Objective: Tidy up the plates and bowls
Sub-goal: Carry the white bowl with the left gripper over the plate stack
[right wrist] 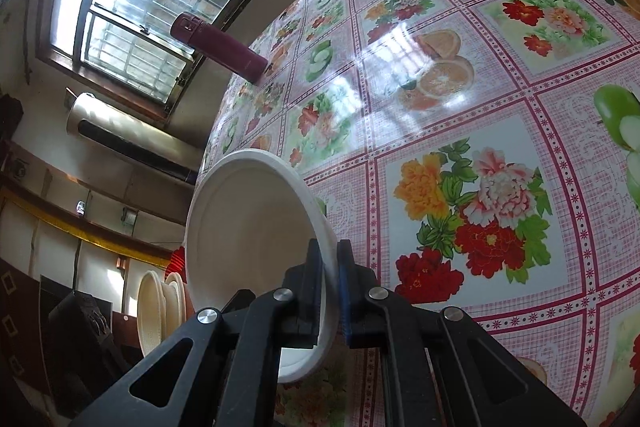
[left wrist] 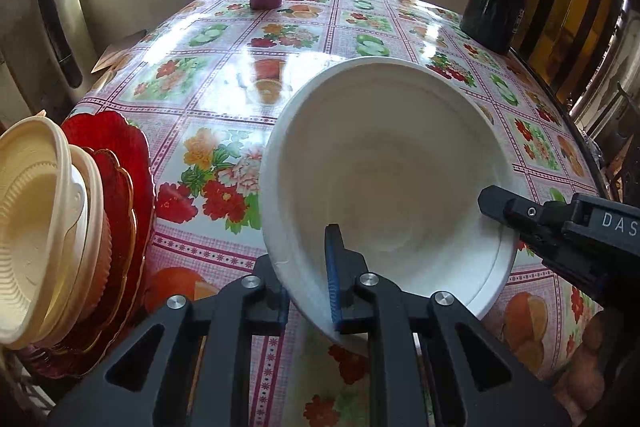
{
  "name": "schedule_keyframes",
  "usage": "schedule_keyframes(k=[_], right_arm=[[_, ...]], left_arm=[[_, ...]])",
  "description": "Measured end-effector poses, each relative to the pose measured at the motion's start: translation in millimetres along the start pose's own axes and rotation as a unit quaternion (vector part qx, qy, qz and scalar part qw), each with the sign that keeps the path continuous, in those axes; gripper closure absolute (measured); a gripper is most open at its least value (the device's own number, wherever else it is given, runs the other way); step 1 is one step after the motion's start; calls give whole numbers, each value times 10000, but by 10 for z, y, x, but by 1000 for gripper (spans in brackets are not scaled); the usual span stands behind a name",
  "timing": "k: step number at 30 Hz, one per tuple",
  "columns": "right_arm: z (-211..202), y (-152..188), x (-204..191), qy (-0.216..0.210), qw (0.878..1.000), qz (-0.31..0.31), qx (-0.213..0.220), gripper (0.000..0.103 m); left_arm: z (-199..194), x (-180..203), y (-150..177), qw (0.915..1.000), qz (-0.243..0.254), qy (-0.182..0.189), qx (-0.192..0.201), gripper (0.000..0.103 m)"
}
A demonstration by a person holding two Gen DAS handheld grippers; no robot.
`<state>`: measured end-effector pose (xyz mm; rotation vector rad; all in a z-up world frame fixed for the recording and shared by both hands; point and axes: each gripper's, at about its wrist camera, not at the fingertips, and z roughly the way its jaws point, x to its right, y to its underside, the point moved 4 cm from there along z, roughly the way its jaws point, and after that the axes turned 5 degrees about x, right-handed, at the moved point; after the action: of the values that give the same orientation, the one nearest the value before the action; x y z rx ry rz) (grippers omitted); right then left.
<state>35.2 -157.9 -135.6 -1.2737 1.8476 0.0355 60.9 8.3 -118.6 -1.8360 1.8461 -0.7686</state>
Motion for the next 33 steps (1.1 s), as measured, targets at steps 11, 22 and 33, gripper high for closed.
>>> schedule_keyframes(k=[11, 22, 33], right_arm=[[107, 116, -224, -3, 9996, -251, -140, 96], [93, 208, -423, -119, 9986, -466, -217, 96], [-2, 267, -604, -308, 9969, -689, -226, 96]], left_arm=[[-80, -192, 68, 9998, -144, -84, 82, 89], [-232, -339, 129, 9994, -231, -183, 203, 88], [-461, -445, 164, 9984, -263, -300, 409, 88]])
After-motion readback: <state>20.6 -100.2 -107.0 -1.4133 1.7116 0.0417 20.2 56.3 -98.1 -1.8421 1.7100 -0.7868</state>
